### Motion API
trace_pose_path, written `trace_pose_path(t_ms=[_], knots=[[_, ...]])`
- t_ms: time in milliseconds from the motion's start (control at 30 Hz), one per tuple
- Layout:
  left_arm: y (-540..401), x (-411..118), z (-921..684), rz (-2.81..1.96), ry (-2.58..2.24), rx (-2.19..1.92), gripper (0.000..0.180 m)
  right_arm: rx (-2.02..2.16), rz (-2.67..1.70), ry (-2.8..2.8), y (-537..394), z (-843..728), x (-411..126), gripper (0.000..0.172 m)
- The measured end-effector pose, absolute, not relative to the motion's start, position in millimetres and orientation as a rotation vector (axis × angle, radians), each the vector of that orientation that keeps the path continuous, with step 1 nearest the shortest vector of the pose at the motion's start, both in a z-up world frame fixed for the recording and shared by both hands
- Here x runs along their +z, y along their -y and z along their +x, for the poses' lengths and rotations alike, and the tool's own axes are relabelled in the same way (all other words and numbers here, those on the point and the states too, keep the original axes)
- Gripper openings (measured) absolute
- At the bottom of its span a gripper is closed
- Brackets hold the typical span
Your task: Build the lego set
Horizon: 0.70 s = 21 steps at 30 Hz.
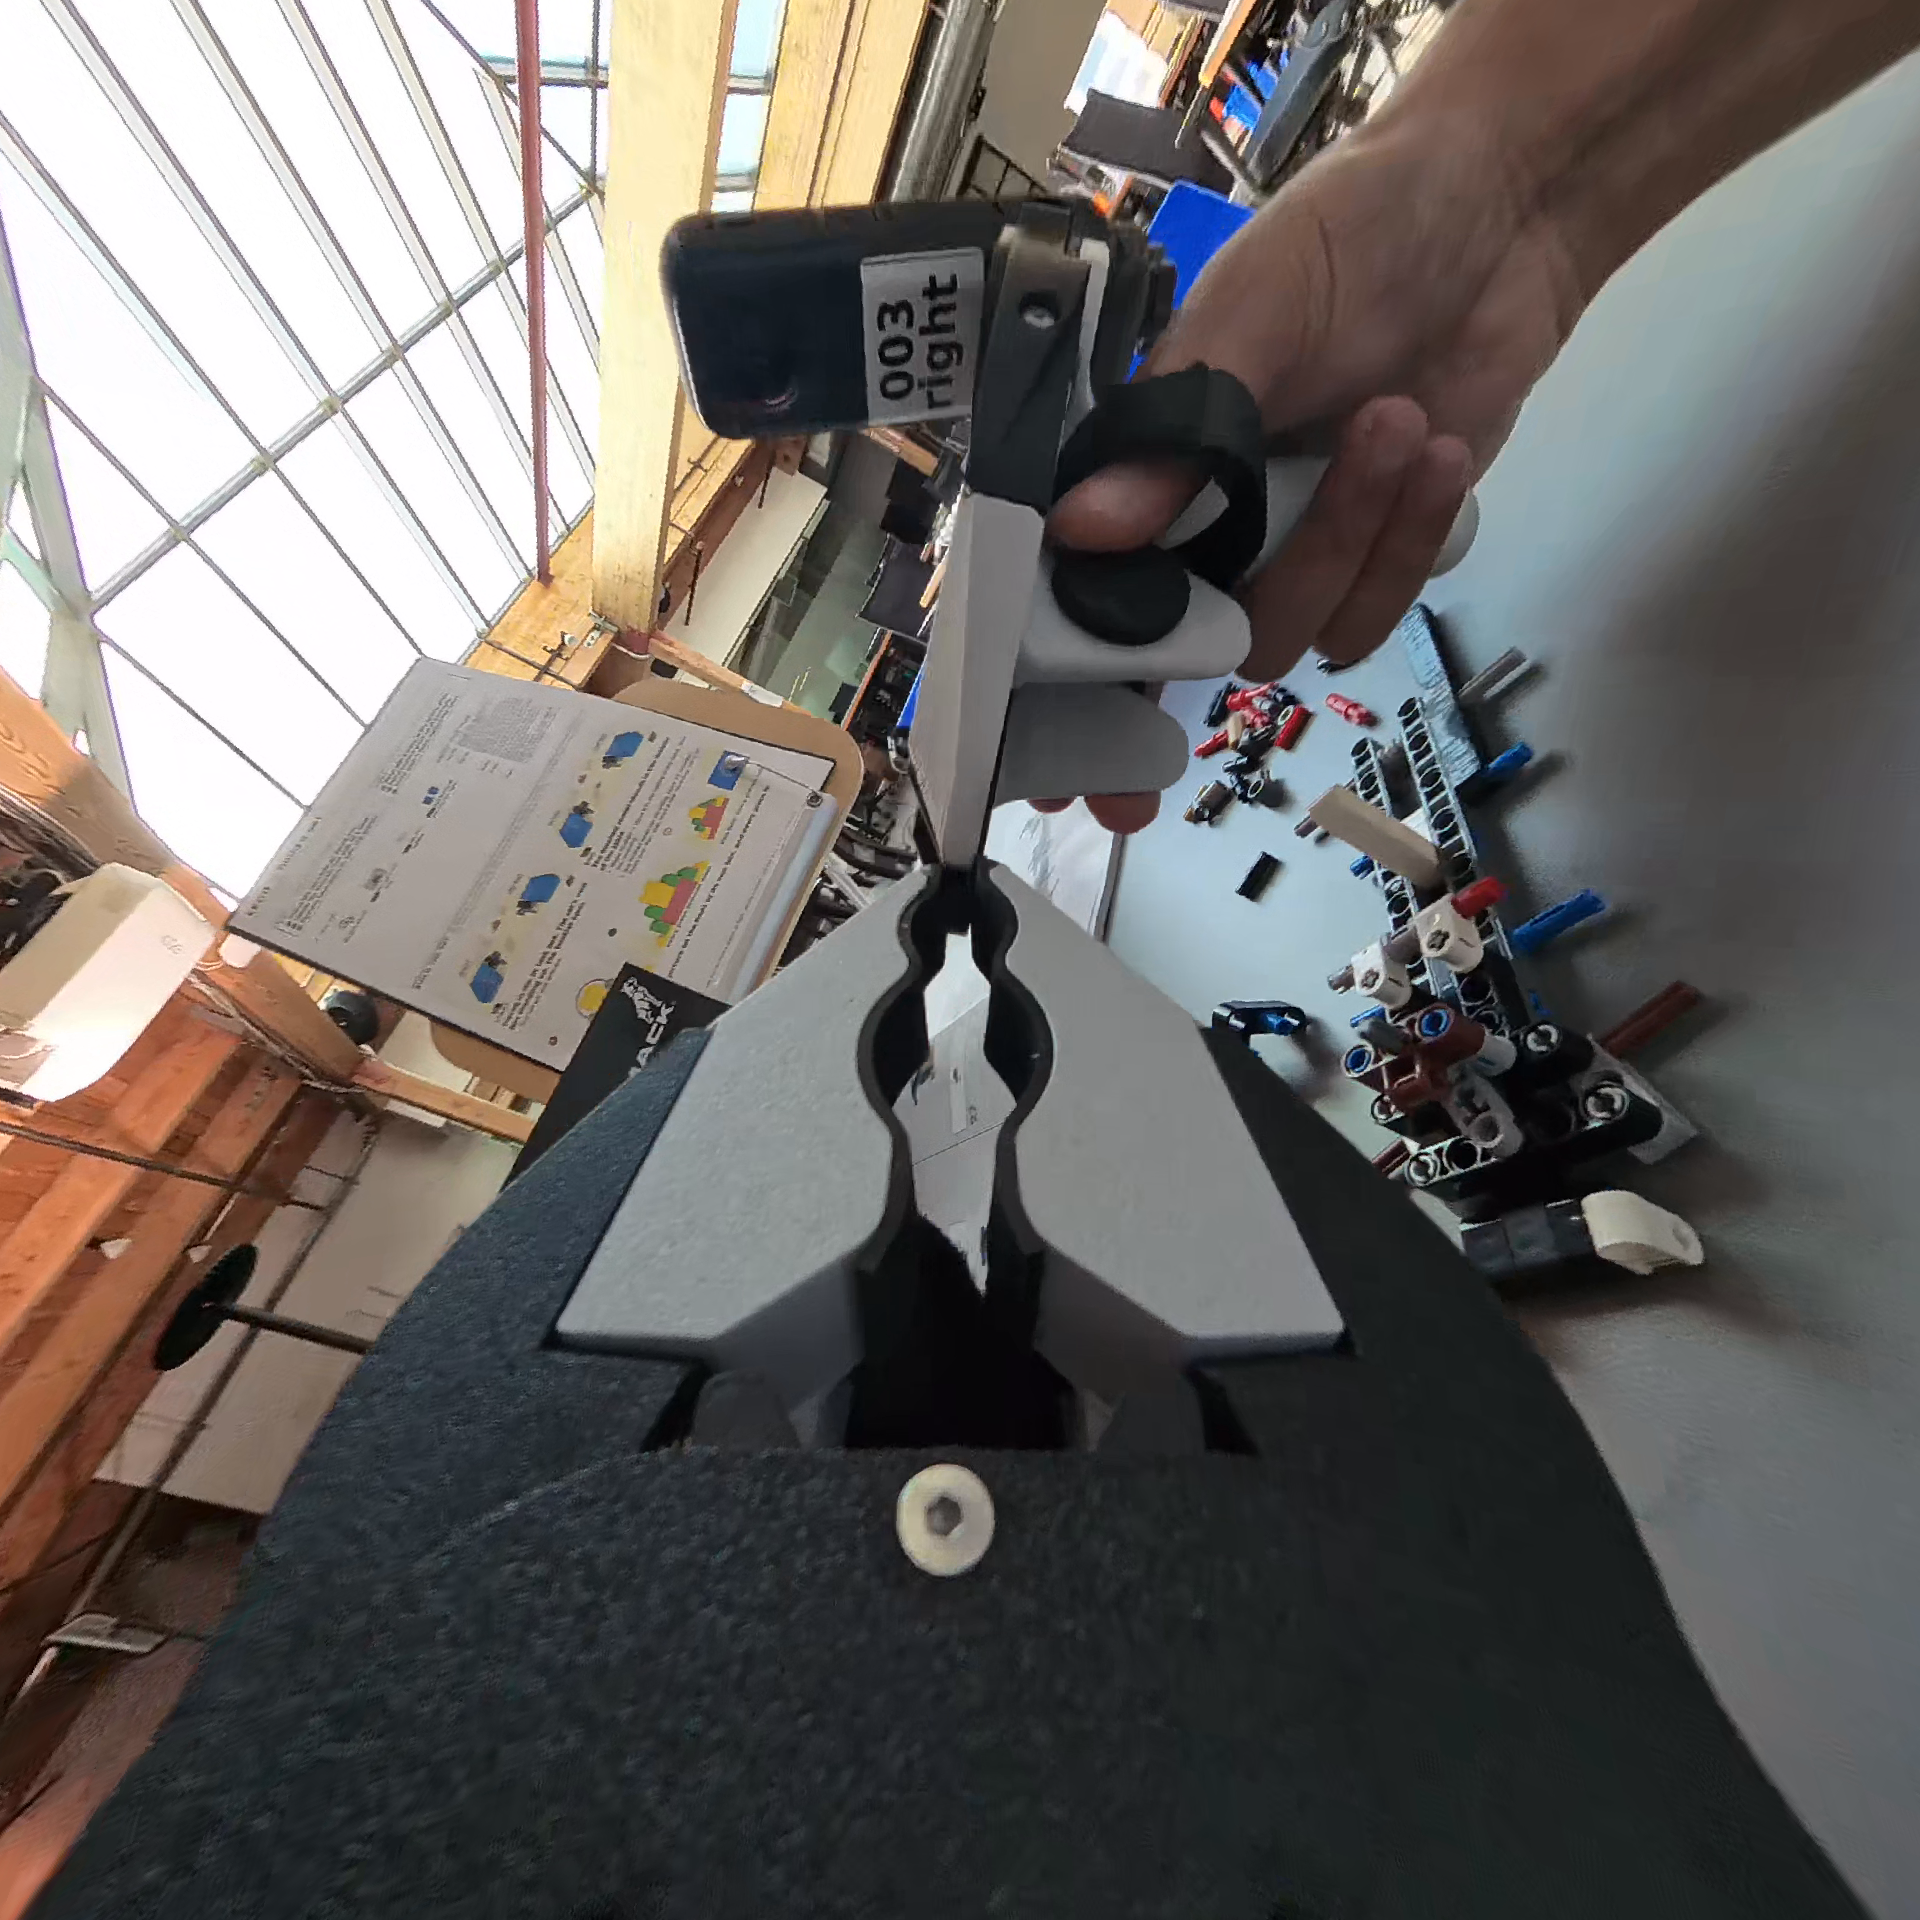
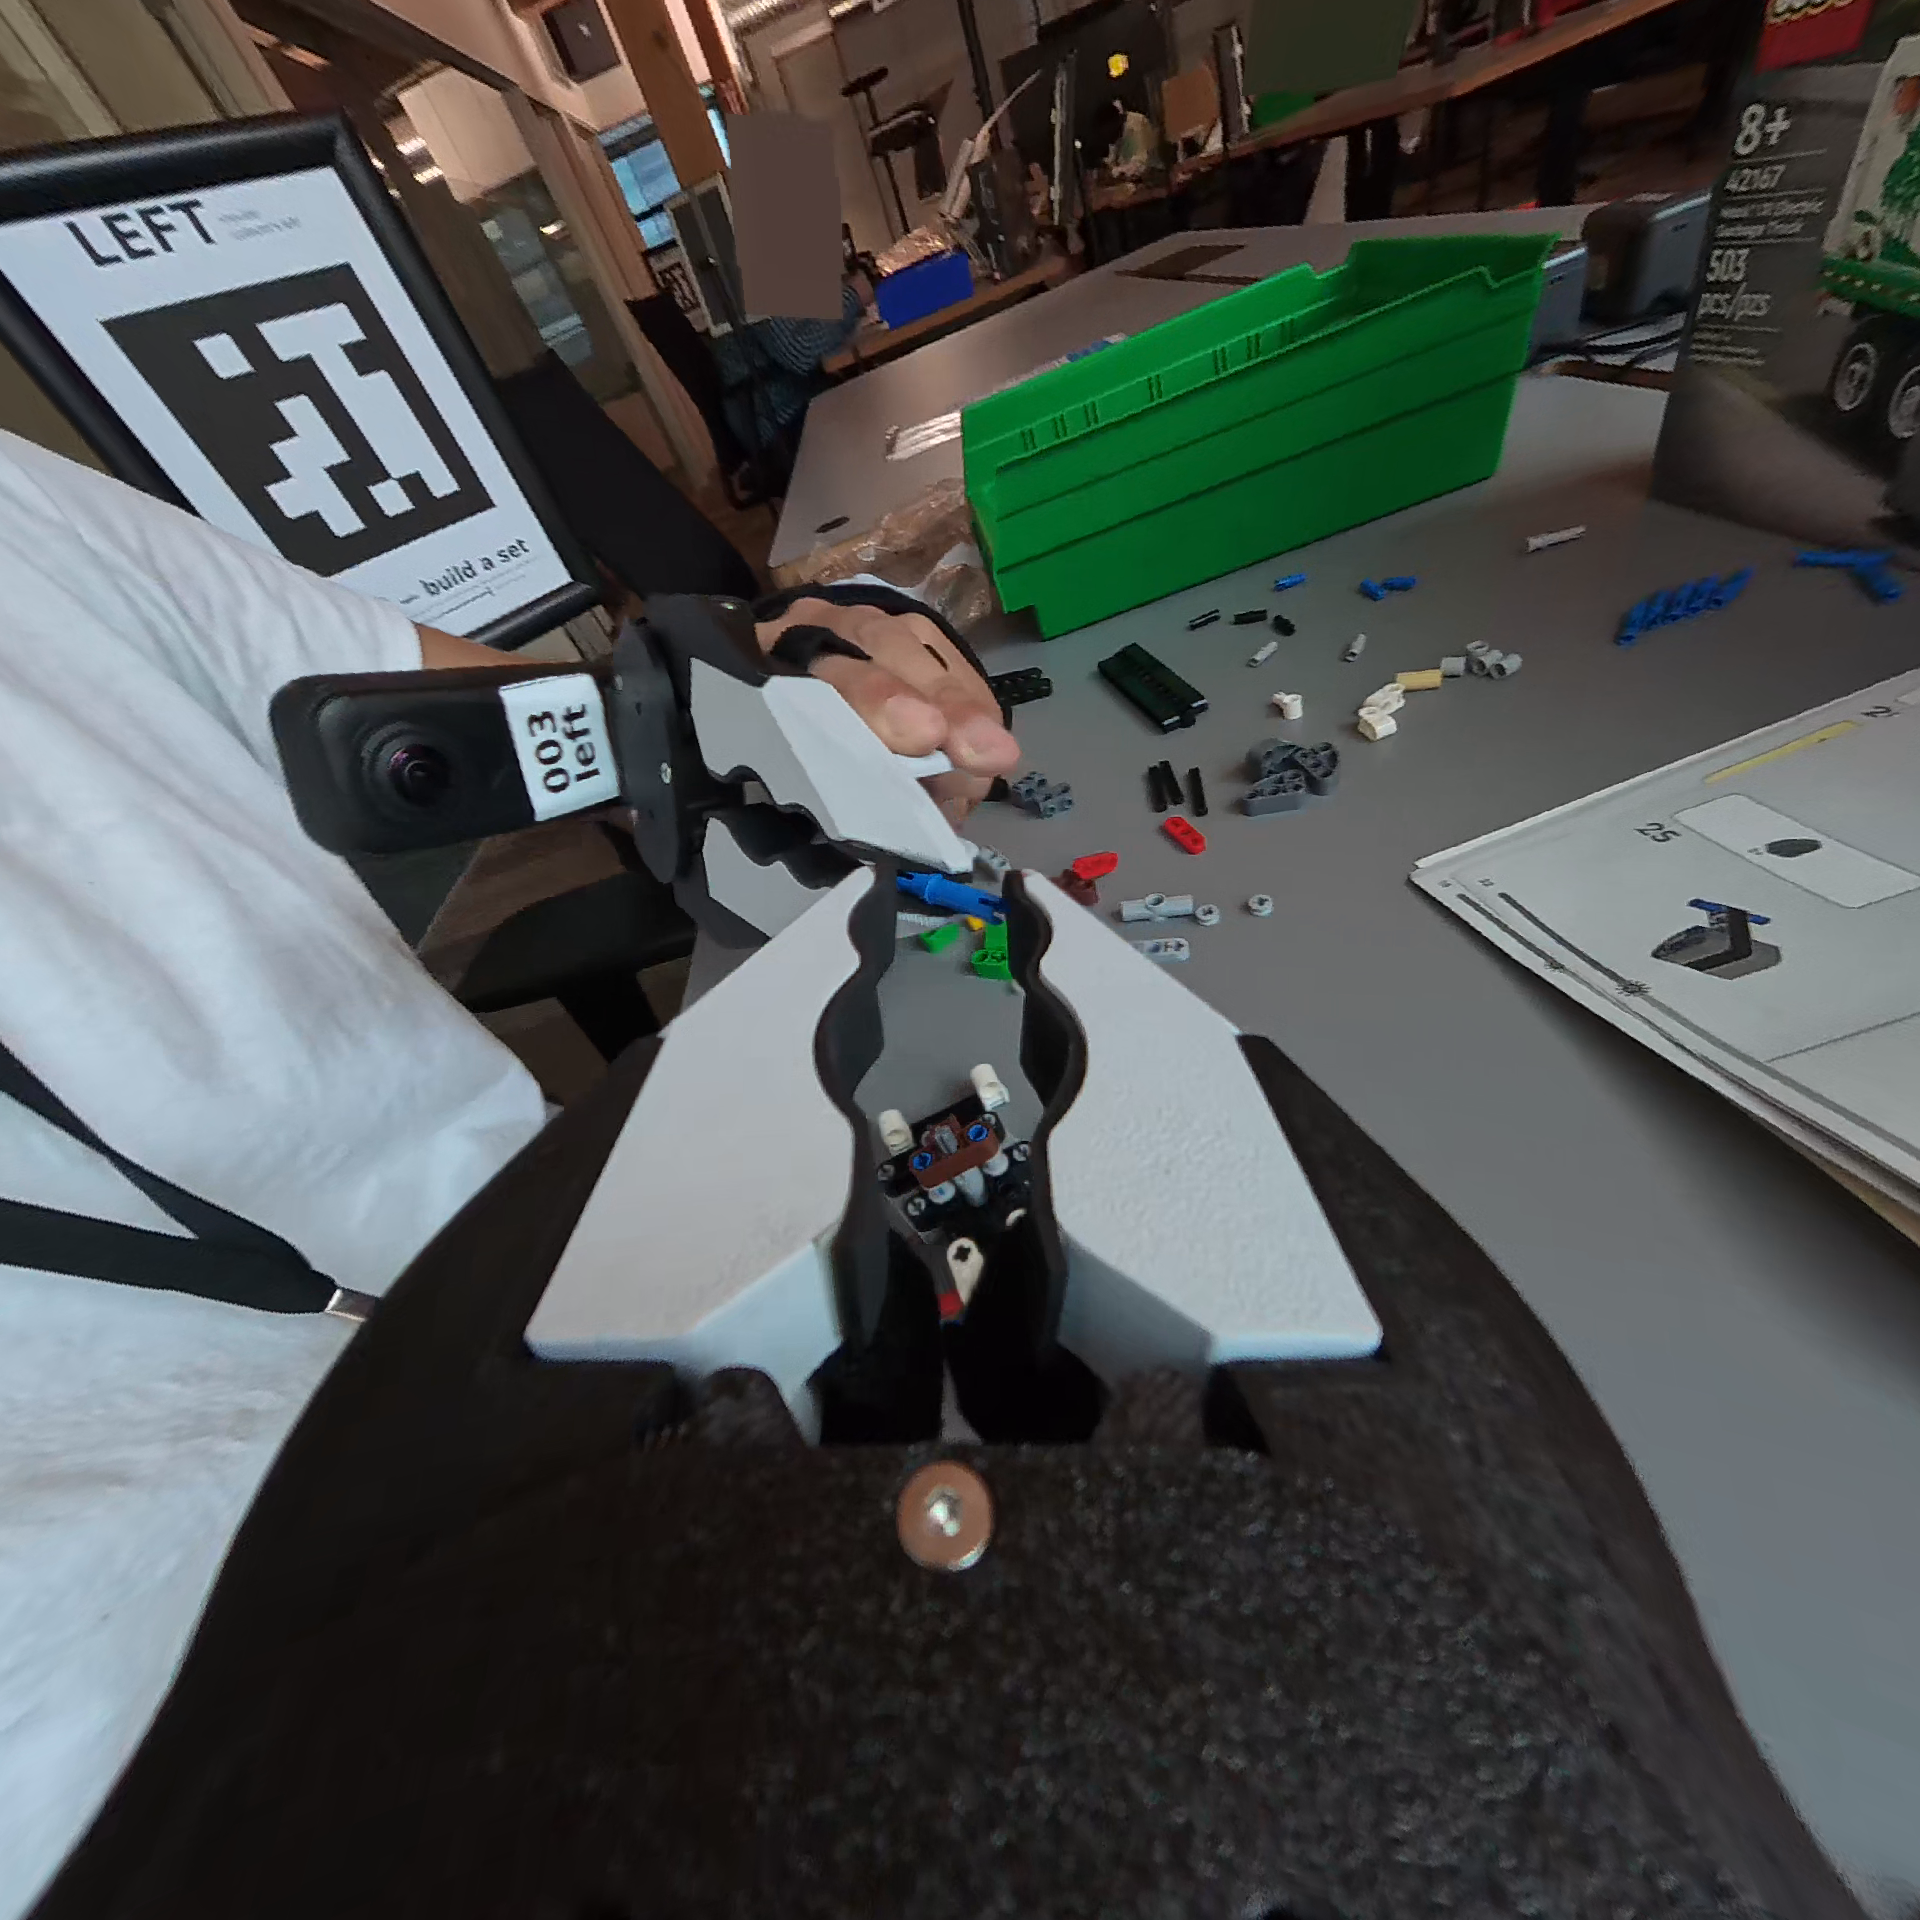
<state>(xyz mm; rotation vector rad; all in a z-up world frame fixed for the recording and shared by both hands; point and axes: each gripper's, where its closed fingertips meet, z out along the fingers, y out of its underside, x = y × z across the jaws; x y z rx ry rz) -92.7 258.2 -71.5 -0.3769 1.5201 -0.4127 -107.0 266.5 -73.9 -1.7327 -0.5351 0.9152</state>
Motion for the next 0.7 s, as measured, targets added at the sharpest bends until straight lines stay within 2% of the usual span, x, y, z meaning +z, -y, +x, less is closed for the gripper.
trace_pose_path(t_ms=[167,333,700], knots=[[-253,-64,-98,-0.407,-1.508,-0.570,0.003,1.180,-1.627,0.493,-256,-108,-61,0.023],[-251,-61,-99,-0.395,-1.497,-0.589,0.003,1.232,-1.599,0.468,-255,-105,-59,0.007],[-251,-59,-100,-0.373,-1.456,-0.572,0.006,1.354,-1.574,0.410,-256,-104,-56,0.002]])
